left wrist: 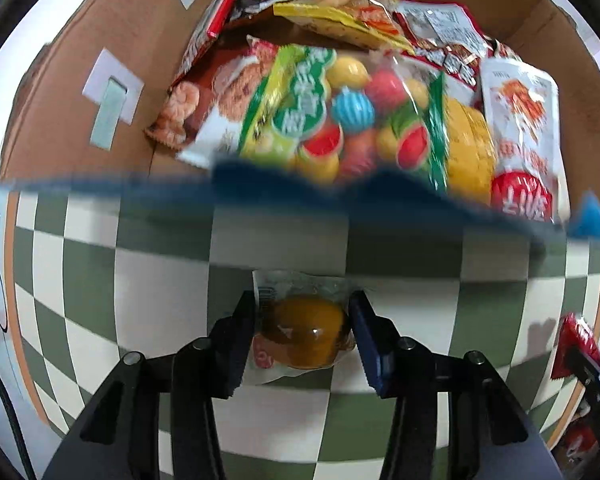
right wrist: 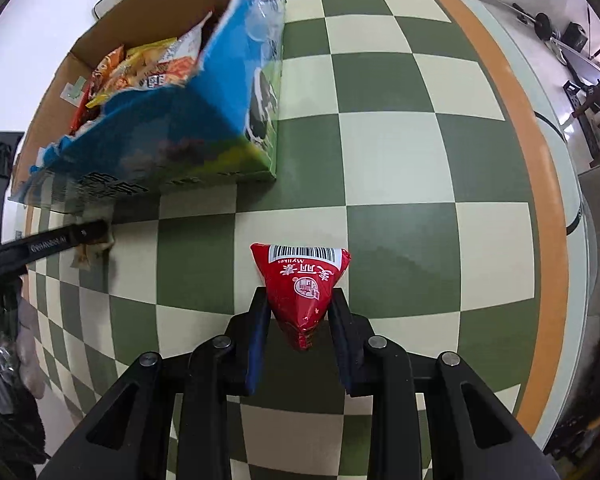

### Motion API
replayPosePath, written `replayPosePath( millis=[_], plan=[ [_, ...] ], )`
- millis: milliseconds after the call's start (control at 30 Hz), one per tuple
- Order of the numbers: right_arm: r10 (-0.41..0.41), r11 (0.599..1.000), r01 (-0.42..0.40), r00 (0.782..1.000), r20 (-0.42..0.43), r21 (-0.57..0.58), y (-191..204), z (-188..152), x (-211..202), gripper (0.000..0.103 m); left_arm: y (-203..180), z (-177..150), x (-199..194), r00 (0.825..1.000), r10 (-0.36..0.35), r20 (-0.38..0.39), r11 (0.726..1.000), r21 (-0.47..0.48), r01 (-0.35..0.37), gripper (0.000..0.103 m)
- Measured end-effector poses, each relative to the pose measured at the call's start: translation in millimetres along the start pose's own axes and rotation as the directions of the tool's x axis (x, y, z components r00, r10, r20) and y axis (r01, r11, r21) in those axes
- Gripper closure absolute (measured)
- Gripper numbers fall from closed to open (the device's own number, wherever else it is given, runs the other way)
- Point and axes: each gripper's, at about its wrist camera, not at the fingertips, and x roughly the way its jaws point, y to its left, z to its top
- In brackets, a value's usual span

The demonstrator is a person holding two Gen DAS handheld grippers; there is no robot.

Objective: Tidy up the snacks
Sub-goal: 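Grasp the wrapped egg with left tool while right tool grasps the red triangle packet, then drop the egg into the box with left tool while right tool drops the red packet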

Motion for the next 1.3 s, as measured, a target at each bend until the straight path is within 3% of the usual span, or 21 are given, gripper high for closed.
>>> replayPosePath(
  millis=[467,667,967,1167,1300],
  plan=[
    [0.089,0.996,-0.090,0.996,-0.021,-0.024,33,-30,-16,0.071,-4,-71,-15,0.999,0.000,-0.044,0.999,0.036,0.002,0.059],
    [0.133,0.990,-0.134,0.991,-0.020,-0.051,53,-40,-25,0.072,-9,-73,-56,0.999,-0.033,0.021,0.998,0.058,0.032,0.059],
    [0.227,0.972,-0.220,0.971,0.078,-0.086,73,-23,-95,0.072,-16,-36,-154,0.978,-0.137,0.160,0.987,0.108,0.120,0.059],
    [0.282,0.957,-0.264,0.943,0.178,-0.118,82,10,-153,0.072,-21,15,-192,0.957,-0.216,0.196,0.975,0.104,0.198,0.059],
    [0.290,0.955,-0.265,0.933,0.216,-0.136,87,41,-170,0.072,-28,62,-208,0.948,-0.242,0.205,0.967,0.125,0.220,0.059]
  ],
)
